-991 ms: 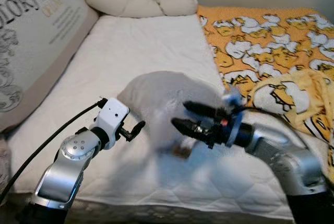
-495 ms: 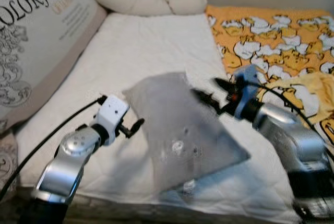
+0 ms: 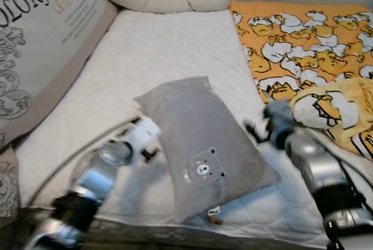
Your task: Clean up the room
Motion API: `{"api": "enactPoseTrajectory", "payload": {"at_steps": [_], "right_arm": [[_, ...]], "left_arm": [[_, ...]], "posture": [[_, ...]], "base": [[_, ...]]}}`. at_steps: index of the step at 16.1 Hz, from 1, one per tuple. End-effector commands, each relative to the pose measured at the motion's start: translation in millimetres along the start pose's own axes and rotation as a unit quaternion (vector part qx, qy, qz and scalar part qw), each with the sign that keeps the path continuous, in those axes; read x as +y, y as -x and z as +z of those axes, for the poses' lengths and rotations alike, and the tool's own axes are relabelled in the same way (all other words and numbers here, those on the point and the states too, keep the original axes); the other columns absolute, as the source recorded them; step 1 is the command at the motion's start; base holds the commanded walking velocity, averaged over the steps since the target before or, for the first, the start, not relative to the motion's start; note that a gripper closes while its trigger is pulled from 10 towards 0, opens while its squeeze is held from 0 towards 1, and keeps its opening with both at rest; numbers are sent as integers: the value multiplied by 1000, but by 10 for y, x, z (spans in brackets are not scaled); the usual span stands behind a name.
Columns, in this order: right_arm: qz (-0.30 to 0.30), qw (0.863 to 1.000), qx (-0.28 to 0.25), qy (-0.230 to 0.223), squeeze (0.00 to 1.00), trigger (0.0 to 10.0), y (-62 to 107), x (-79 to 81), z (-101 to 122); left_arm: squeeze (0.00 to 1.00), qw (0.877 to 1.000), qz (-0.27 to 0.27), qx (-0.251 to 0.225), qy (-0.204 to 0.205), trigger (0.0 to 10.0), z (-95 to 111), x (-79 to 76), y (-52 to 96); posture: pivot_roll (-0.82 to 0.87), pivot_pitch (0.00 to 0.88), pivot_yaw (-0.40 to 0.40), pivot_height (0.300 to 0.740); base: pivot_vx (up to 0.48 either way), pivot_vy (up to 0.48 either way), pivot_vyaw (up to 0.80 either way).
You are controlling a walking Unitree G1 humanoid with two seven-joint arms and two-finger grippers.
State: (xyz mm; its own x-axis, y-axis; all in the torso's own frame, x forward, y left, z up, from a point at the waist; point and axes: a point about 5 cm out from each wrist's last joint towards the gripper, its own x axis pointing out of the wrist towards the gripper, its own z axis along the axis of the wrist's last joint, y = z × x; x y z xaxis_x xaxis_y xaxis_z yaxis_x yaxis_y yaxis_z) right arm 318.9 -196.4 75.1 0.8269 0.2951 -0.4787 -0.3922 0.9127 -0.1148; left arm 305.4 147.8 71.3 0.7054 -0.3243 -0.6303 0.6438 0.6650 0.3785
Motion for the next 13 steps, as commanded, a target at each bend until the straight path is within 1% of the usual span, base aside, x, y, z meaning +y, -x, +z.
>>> {"api": "enactPoseTrajectory", "payload": {"at_steps": [1, 2, 3, 4, 5, 6, 7, 8, 9, 10, 11, 12, 13], "right_arm": [[62, 998, 2, -1, 0, 10000, 46, 119, -15], [110, 994, -6, -16, 0, 10000, 108, 210, -17], [130, 991, -12, -22, 0, 10000, 147, 243, -10], [164, 985, -26, -38, 0, 10000, 289, 291, 7], [166, 985, -27, -42, 0, 10000, 305, 289, 7], [158, 986, -26, -47, 0, 10000, 321, 271, -10], [128, 991, -14, -43, 0, 10000, 314, 206, -62], [82, 995, -8, -62, 0, 10000, 297, 95, -100], [64, 995, -11, -74, 322, 10000, 288, 54, -102], [38, 995, -20, -92, 1000, 10000, 285, -12, -105], [31, 991, -32, -123, 1000, 10000, 300, -56, -111], [28, 990, -38, -132, 1000, 10000, 308, -70, -111], [-3, 980, -62, -187, 1000, 10000, 305, -158, -134]], "left_arm": [[0, 1000, -11, -6, -19, 10000, 79, -9, -30], [0, 1000, -19, -4, -21, 10000, 88, -39, -67], [0, 1000, -21, -5, -19, 10000, 95, -46, -86], [0, 1000, -15, -20, 8, 10000, 142, -15, -119], [0, 1000, -13, -24, 14, 10000, 153, -4, -121], [0, 999, -9, -29, 28, 10000, 160, 30, -115], [0, 999, -7, -30, 42, 10000, 145, 63, -101], [0, 998, 4, -26, 55, 10000, 88, 124, -81], [0, 998, 7, -28, 55, 10000, 68, 148, -67], [0, 997, 16, -34, 63, 10000, 39, 193, -40], [184, 996, 26, -42, 73, 10000, 15, 239, -7], [451, 995, 44, -48, 78, 10000, -4, 279, 13], [1000, 988, 54, -51, 134, 10000, -85, 354, 51]], "posture": [[76, 0, 21, 740], [72, 0, 21, 740], [72, 0, 21, 740], [69, 0, 21, 740], [69, 0, 21, 740], [64, 0, 25, 740], [63, 0, 25, 740], [64, 0, 25, 740], [66, 0, 24, 740], [67, 0, 23, 740], [68, 0, 21, 740], [70, 0, 20, 740], [71, 0, 20, 740]], "base": [[0, 0, 0], [0, 0, 0], [0, 0, 0], [0, 0, 0], [0, 0, 0], [0, 0, 0], [0, 0, 0], [0, 0, 0], [0, 0, 0], [0, 0, 0], [0, 0, 0], [0, 0, 0], [0, 0, 0]]}}
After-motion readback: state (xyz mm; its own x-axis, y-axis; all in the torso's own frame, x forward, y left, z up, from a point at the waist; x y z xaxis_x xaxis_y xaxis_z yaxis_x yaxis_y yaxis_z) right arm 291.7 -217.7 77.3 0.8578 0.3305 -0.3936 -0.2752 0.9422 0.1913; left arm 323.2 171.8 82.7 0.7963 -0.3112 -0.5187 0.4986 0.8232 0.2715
